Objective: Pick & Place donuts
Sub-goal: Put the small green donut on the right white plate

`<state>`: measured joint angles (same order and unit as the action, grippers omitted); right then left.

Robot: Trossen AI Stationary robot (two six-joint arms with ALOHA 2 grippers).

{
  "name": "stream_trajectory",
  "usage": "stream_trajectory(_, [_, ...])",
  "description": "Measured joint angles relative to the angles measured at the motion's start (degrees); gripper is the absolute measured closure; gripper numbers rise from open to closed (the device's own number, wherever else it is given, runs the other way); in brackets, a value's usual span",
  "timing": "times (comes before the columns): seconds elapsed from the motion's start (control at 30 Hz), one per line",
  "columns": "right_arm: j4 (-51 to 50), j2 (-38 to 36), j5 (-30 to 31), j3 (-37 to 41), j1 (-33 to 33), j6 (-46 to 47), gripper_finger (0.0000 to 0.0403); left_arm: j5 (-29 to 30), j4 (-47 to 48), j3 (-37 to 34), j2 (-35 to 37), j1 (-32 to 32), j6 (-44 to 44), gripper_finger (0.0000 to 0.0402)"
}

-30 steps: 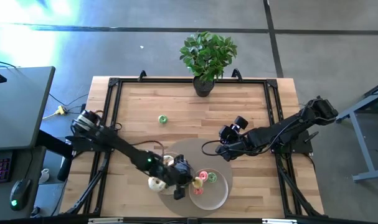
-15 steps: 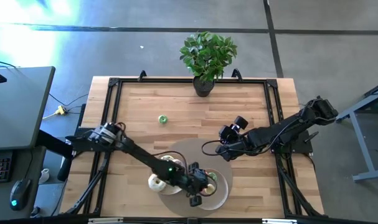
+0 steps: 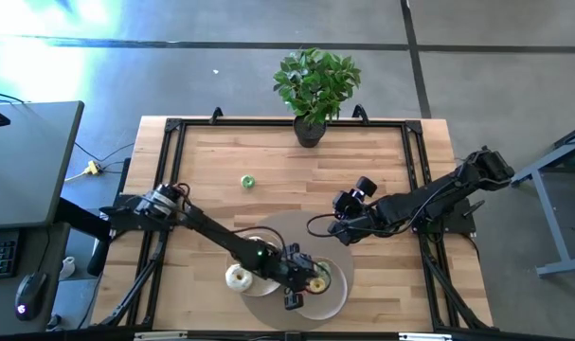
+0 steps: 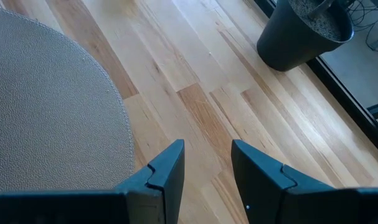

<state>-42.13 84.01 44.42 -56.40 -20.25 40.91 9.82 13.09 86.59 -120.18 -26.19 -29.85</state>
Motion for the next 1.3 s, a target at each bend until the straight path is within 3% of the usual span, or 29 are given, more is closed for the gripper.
stream_trajectory(0.2, [0.02,0.00,0.00,0.00,0.00,-0.01,0.0274,0.87,10.44,0.02,7.87,1.18,-3.43,0.0310])
stream_trajectory(0.53, [2.57,0.00,-1.26,0.02,-0.04,-0.30,0.0274,19.88,40.80,0.07,27.75,0.70,-8.34,0.0363])
stream_trajectory(0.77, [13.82,0.00,-3.76,0.02,-0.04,-6.81,0.0274,27.99,57.90,0.07,36.88,0.70,-15.89,0.0392])
stream_trajectory(1.13, [33.55,0.12,-10.37,0.02,-0.05,-17.66,0.0274,29.91,76.58,0.02,41.73,0.74,-20.13,0.0400])
stream_trajectory(1.3, [41.27,3.33,-8.83,0.02,0.85,-21.75,0.0274,29.89,76.89,-1.56,42.50,0.67,-18.46,0.0401])
